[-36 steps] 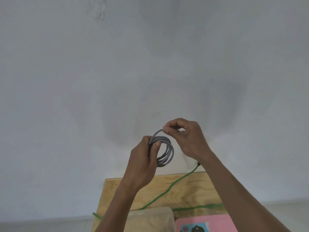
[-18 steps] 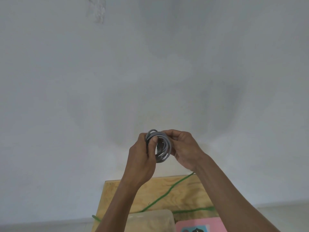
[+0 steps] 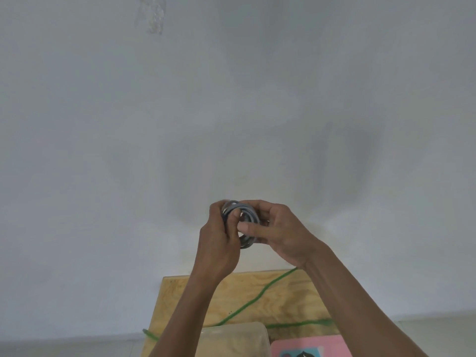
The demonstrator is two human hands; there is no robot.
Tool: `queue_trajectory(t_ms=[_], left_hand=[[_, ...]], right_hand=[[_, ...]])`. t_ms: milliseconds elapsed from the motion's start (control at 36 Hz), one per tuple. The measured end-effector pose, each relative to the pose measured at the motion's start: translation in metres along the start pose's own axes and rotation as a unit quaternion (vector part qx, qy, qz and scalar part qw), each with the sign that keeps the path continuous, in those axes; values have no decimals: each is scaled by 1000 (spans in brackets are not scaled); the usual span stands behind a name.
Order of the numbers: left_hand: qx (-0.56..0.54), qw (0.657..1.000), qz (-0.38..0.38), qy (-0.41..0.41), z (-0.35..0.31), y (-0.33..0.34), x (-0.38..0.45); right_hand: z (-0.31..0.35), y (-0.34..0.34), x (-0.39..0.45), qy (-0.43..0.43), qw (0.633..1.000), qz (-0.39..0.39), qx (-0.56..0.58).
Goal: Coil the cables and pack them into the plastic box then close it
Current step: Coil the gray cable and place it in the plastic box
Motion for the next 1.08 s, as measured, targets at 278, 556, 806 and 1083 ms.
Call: queue_trajectory(t_ms=[278,556,806,1083], left_hand=[[9,1000,3,19,5,-3,5],[-12,998,-25,-50,18,-13,10],[35,998,-36,-47,22,-18,12],[22,993,-103,-57,18,-13,11]], right_hand=[[-3,-1,0,-30,997,-6,-71],[-12,12,0,-166,947,-116,-249],[-14,20,4,-235,897,-201,-315],[-19,25,11,-78,983,-163,17]])
Point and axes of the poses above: each hand's wrist, its own x-axis towards the middle knuckle, its own y-axis out of the palm, z = x × y, the point moved 2 cm from there along x, towards the middle knuckle, and after that the axes turned 15 degrees about y, right-handed, at the moved point
